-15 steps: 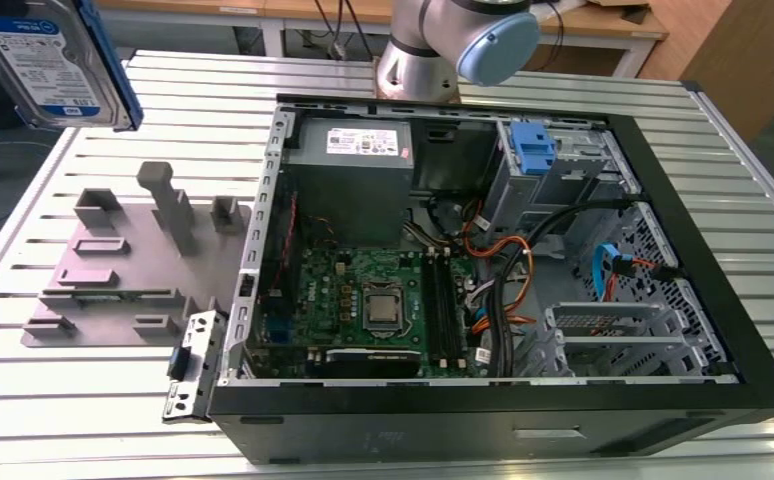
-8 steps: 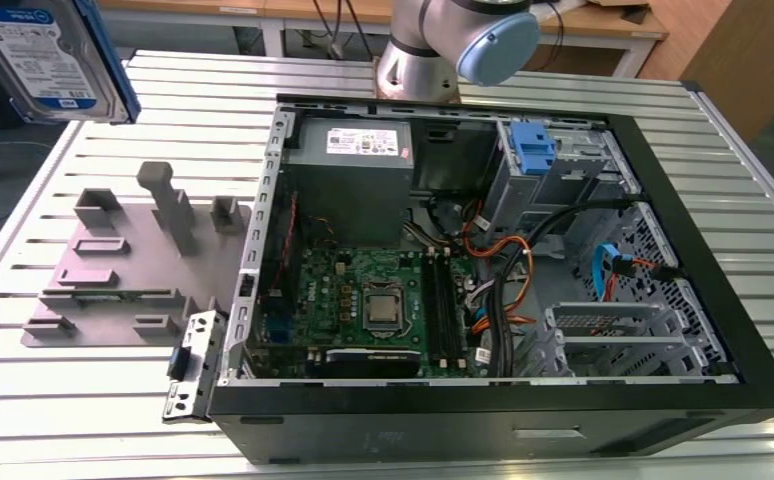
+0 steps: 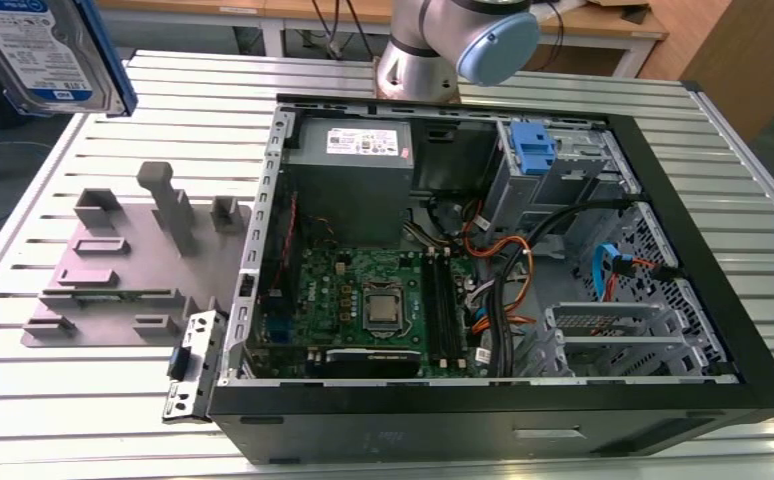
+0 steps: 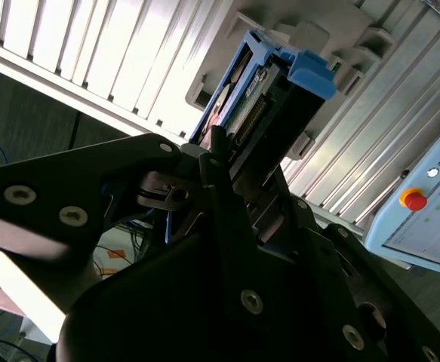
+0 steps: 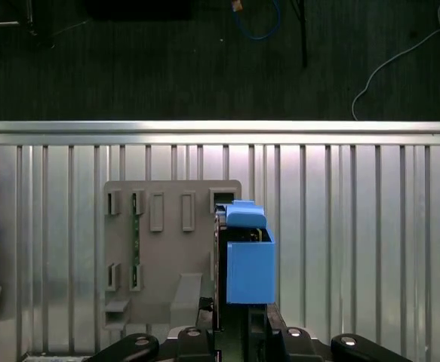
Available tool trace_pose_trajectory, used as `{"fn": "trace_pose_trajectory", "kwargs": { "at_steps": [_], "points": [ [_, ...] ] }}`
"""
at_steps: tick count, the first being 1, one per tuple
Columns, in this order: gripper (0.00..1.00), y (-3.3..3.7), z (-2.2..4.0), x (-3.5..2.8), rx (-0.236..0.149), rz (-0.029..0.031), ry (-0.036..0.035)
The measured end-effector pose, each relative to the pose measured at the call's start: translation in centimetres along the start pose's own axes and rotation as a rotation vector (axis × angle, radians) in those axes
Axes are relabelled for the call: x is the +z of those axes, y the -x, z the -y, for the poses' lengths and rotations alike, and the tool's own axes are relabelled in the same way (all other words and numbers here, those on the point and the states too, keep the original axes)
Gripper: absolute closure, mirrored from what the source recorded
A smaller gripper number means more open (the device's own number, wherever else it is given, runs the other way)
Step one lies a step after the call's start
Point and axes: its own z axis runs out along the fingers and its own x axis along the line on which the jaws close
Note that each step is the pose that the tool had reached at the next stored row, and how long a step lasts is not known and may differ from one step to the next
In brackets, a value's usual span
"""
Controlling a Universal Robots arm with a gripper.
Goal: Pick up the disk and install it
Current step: 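Pick up the disk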
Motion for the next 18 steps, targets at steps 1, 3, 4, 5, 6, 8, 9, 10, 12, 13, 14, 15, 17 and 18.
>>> {"fn": "trace_pose_trajectory", "kwargs": {
  "at_steps": [1,3,4,5,6,8,9,10,12,13,14,15,17,18],
  "points": [
    [0.65,0.00,0.06,-0.01,0.000,-0.0001,0.0001],
    [0.65,0.00,0.23,0.00,0.000,0.0001,0.0000],
    [0.65,0.01,0.36,0.00,0.000,0.0001,-0.0001],
    [0.65,0.01,0.53,0.00,0.000,0.0000,0.0000],
    [0.65,0.01,0.72,0.00,0.000,0.0000,0.0001],
    [0.65,0.02,1.14,0.01,0.000,0.0000,0.0000],
    [0.65,0.02,1.39,0.01,0.000,0.0000,-0.0002],
    [0.65,0.03,1.64,0.01,0.000,0.0001,-0.0001],
    [0.65,0.04,2.09,0.01,0.000,0.0001,-0.0001],
    [0.65,0.04,2.31,0.01,0.000,0.0000,-0.0001],
    [0.65,0.04,2.51,0.01,0.000,0.0000,0.0000],
    [0.65,0.05,2.73,0.01,0.000,0.0000,-0.0001],
    [0.65,0.05,3.07,0.02,0.000,0.0000,-0.0001],
    [0.65,0.06,3.12,0.02,0.000,0.0001,-0.0001]
  ]
}}
